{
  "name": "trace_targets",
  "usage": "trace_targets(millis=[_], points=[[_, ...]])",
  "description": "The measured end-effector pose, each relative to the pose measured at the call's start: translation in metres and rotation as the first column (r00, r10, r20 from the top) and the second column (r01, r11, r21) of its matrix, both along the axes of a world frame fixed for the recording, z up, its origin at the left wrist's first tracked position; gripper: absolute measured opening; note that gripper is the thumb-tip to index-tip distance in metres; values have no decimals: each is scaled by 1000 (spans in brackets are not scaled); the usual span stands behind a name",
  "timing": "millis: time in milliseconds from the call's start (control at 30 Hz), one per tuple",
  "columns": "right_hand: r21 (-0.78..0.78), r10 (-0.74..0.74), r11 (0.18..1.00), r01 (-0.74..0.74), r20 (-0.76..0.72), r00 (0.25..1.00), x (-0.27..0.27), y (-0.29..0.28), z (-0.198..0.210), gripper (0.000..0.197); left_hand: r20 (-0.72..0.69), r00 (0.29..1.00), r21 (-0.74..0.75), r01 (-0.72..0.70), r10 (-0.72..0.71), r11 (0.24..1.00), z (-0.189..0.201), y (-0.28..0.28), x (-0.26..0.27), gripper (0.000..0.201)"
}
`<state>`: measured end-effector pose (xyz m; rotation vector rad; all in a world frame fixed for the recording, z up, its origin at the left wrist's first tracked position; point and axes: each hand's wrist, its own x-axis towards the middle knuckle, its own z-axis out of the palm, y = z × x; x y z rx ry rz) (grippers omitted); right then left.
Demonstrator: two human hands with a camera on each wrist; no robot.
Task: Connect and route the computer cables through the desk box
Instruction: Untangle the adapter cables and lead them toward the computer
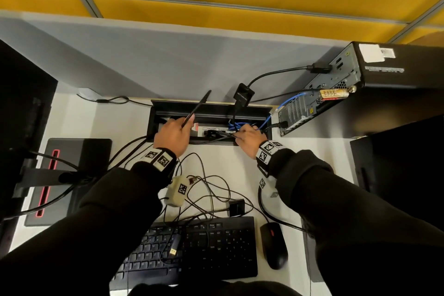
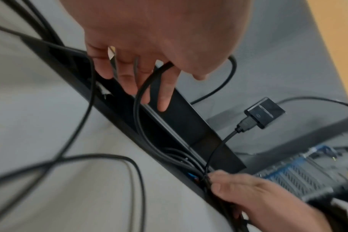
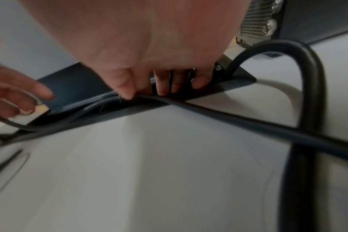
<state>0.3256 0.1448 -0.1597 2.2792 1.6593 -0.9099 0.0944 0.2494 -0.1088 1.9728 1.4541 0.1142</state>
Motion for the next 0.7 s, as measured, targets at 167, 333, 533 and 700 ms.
trace_targets(millis=[167,333,533,700], points=[[215,-129,969,123,18,991,-9,-8,6,26,-135,977,-49,159,-164,986,13,-2,-14,80],[230,-141,966,118,87,986,-15,-8,27,24,79,991,-249,122,-106,961,25,-1,-15,47],[254,-101,958,134,-139,985,-23,-1,41,37,297,955,-255,88,-8,963,21,2,-20,28],[129,-26,991,26,0,1000,-35,9,33,34,418,908,-183,56,26,982,13,-9,-15,26]])
